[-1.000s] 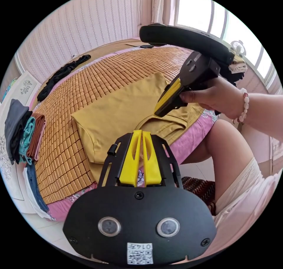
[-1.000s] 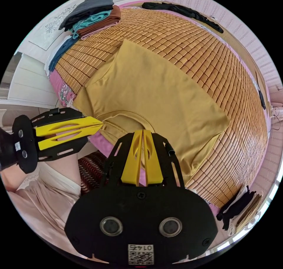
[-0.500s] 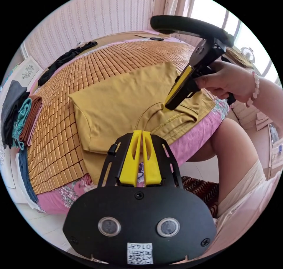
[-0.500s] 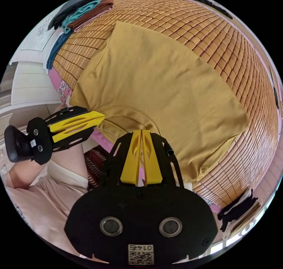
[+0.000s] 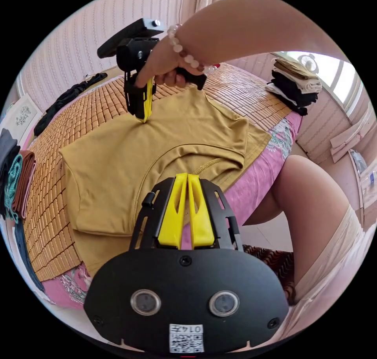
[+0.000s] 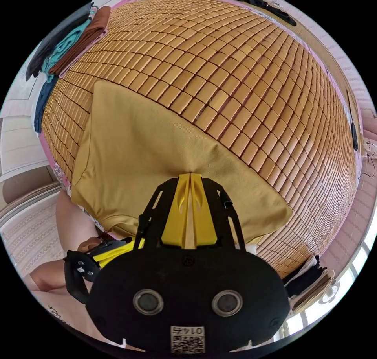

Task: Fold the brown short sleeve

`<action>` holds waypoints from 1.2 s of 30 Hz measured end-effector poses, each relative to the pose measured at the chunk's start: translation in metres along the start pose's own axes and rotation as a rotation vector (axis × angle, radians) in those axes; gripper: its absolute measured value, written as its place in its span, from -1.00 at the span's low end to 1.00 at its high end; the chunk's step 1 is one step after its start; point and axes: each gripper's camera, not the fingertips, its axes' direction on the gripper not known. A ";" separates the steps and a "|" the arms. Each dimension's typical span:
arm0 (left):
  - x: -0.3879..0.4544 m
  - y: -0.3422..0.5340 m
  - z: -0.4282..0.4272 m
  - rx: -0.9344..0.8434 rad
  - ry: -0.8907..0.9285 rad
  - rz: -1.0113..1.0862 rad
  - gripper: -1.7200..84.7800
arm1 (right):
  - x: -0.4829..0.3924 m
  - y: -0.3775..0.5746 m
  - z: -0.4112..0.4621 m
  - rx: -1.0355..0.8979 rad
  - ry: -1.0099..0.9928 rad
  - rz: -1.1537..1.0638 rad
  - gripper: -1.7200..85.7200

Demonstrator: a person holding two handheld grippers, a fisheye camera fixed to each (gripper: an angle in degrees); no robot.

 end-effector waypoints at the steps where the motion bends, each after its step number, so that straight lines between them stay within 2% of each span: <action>1: -0.004 0.002 0.001 0.014 0.021 -0.033 -0.98 | 0.003 -0.001 0.002 -0.015 0.005 -0.017 -0.97; 3: -0.008 0.002 0.001 0.014 0.050 -0.058 -0.98 | 0.011 0.005 0.000 0.012 -0.032 -0.036 -0.97; 5: -0.008 0.001 -0.005 0.013 0.082 -0.036 -0.98 | 0.041 0.041 -0.020 0.221 -0.177 0.053 -0.97; 8: 0.002 0.004 -0.024 0.104 0.081 -0.006 -0.95 | 0.087 0.119 -0.023 0.415 -0.330 0.187 -0.95; 12: 0.023 -0.006 -0.028 0.152 0.114 0.032 -0.83 | 0.122 0.211 0.021 0.365 -0.250 0.393 -0.78; 15: 0.044 -0.023 -0.021 0.144 0.138 0.103 -0.74 | 0.141 0.260 0.064 0.296 -0.292 0.524 -0.73; 17: 0.060 -0.039 -0.011 0.113 0.148 0.153 -0.71 | 0.149 0.274 0.092 0.241 -0.368 0.540 -0.78; 20: 0.080 -0.059 0.004 0.075 0.152 0.218 -0.67 | 0.158 0.284 0.103 0.254 -0.337 0.576 -0.92; 24: 0.106 -0.086 0.028 0.028 0.128 0.296 -0.60 | 0.165 0.290 0.106 0.327 -0.551 0.461 -0.96; 27: 0.113 -0.108 0.052 -0.042 0.111 0.270 -0.64 | 0.166 0.298 0.102 0.410 -0.662 0.364 -0.96; 29: 0.111 -0.122 0.064 -0.139 0.124 0.198 -0.80 | 0.175 0.309 0.098 0.490 -0.800 0.298 -0.95; 30: 0.112 -0.124 0.065 -0.152 0.114 0.185 -0.84 | 0.178 0.312 0.098 0.500 -0.796 0.302 -0.95; 33: 0.120 -0.124 0.053 -0.118 0.074 0.239 -0.95 | 0.200 0.336 0.112 0.545 -0.702 0.432 -0.93; 36: 0.126 -0.116 0.042 -0.104 0.089 0.296 -0.97 | 0.222 0.355 0.150 0.568 -0.822 0.582 -0.84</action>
